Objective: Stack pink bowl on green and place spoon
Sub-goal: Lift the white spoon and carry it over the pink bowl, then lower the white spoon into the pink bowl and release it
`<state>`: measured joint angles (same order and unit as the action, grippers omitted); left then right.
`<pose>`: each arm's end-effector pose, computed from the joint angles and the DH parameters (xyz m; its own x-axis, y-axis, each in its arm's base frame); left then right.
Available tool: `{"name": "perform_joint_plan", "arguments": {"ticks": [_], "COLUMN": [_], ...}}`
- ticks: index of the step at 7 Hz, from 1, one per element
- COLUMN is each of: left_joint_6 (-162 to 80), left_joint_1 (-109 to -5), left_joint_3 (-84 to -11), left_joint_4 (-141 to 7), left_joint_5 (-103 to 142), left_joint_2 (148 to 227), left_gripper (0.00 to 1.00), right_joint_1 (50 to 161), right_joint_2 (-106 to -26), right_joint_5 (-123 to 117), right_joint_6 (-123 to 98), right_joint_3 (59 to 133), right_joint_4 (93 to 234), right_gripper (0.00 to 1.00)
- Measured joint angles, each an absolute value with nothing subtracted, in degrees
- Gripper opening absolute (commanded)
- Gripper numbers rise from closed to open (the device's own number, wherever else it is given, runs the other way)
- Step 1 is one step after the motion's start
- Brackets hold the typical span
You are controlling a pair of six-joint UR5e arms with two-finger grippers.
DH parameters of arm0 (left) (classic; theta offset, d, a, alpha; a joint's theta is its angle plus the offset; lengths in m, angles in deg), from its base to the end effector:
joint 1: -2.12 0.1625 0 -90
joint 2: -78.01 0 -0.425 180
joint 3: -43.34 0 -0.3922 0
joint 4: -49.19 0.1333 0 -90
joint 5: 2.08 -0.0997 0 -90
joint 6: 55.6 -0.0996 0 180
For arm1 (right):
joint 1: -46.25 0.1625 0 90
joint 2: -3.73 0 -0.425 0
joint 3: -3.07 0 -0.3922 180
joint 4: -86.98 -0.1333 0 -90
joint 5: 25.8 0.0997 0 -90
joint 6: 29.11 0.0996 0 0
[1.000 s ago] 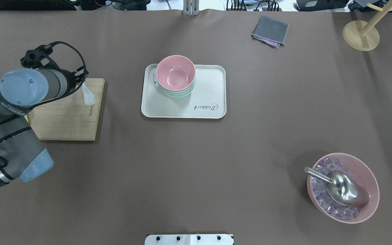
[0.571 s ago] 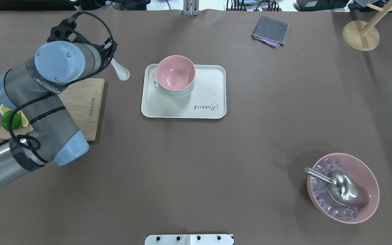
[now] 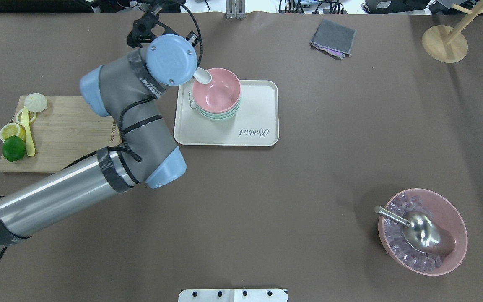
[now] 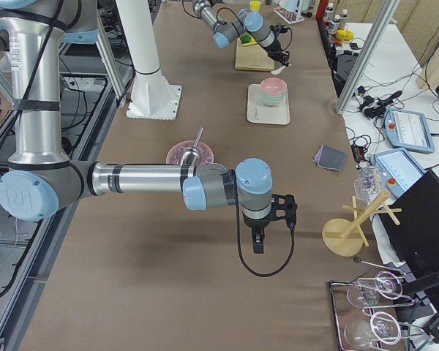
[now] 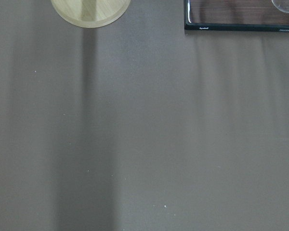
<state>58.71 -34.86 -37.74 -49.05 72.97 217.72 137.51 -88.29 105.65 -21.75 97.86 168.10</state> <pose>0.5108 -0.5837 0.1689 0.1740 -0.6289 -0.7577 0.8871 0.4342 -0.1567 0.0781 -0.4879 0.6213 0.7433 0.0092 0.6689 -0.1177 0.9861 0.1172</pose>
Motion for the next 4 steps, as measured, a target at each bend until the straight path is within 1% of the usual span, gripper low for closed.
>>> {"name": "perform_joint_plan", "arguments": {"ticks": [2, 4], "left_joint_6": [59.05, 58.95], "left_joint_1": [-32.52, -31.27], "left_joint_3": [-34.02, -33.44], "left_joint_4": [-48.99, -48.98], "left_joint_5": [70.97, 70.1], "left_joint_2": [220.52, 220.84], "left_gripper": [0.0, 0.0], "right_joint_1": [137.5, 137.48], "right_joint_2": [-88.36, -88.22], "right_joint_5": [105.45, 105.42], "right_joint_6": [-21.81, -21.82], "right_joint_3": [97.83, 97.83], "right_joint_4": [168.02, 168.01], "right_gripper": [1.0, 1.0]}}
